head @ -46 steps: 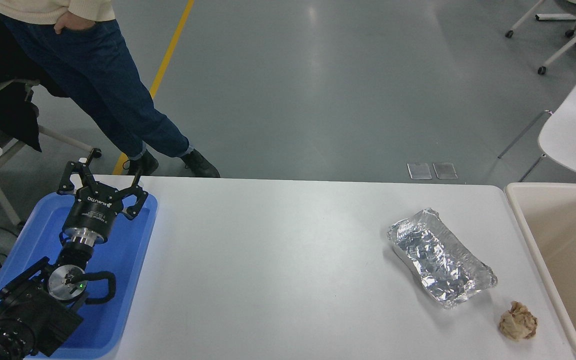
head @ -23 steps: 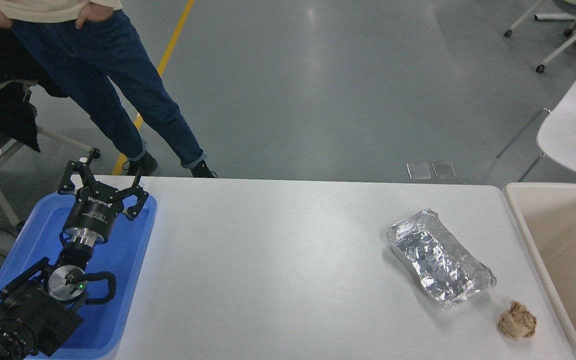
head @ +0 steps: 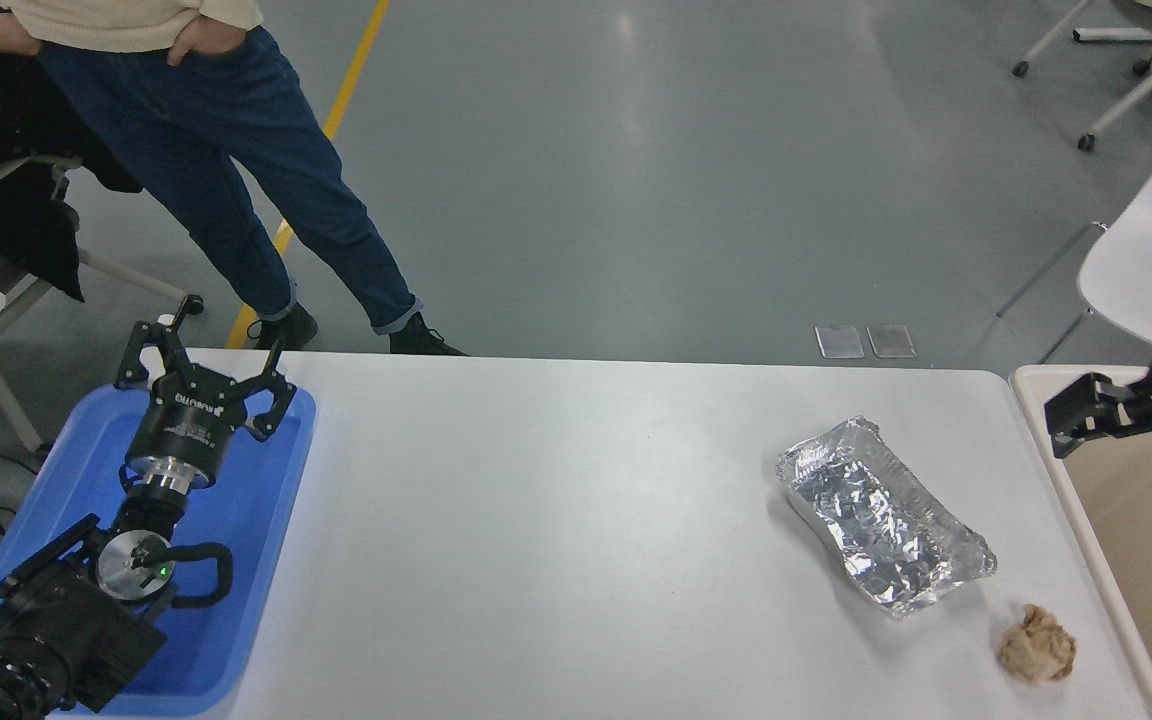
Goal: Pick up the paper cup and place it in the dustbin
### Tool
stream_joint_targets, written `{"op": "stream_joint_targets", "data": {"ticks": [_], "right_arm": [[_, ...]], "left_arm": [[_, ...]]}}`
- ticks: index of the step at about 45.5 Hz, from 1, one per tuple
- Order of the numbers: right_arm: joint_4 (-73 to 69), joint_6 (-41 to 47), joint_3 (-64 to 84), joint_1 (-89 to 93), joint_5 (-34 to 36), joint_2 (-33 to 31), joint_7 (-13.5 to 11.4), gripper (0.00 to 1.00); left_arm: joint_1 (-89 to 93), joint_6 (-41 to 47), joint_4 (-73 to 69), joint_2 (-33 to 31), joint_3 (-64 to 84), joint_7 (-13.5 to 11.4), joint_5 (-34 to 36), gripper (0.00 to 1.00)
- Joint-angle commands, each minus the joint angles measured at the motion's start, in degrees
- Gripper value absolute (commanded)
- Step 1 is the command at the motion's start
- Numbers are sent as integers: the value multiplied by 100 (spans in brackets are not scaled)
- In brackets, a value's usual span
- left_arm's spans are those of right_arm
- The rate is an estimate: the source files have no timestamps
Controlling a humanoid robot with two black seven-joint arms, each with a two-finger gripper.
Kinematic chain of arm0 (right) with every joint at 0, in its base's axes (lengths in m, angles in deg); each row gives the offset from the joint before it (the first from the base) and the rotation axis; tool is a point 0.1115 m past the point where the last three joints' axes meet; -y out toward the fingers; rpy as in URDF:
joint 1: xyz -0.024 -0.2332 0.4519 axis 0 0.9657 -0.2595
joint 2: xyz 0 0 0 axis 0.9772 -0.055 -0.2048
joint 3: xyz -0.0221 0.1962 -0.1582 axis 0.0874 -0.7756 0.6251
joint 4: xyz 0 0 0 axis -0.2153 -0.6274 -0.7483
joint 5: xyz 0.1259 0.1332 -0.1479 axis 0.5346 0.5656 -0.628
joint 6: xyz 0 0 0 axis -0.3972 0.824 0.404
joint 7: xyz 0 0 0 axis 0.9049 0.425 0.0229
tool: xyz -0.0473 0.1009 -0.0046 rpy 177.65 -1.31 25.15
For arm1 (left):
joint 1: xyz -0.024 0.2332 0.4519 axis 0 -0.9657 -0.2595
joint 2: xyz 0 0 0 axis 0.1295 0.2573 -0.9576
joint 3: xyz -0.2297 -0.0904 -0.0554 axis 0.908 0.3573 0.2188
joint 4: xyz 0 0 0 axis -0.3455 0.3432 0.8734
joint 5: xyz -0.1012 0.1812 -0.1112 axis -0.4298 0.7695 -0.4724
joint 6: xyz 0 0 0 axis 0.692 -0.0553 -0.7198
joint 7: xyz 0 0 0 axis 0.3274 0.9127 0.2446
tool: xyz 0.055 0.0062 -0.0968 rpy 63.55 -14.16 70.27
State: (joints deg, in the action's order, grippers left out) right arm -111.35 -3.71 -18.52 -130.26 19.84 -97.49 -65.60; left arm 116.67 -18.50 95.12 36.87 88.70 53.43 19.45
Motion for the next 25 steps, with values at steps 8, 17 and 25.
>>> {"op": "stream_joint_targets", "data": {"ticks": [8, 17, 25], "right_arm": [[-151, 350, -198, -1346, 248, 737, 3, 100], [-133, 350, -119, -1487, 239, 895, -23, 100], [-124, 350, -101, -1479, 248, 1045, -32, 100]], "left_arm": [[-1, 0, -8, 1, 0, -6, 0, 100], [-1, 0, 1, 1, 0, 2, 0, 100], [-1, 0, 1, 1, 0, 3, 0, 100]]}}
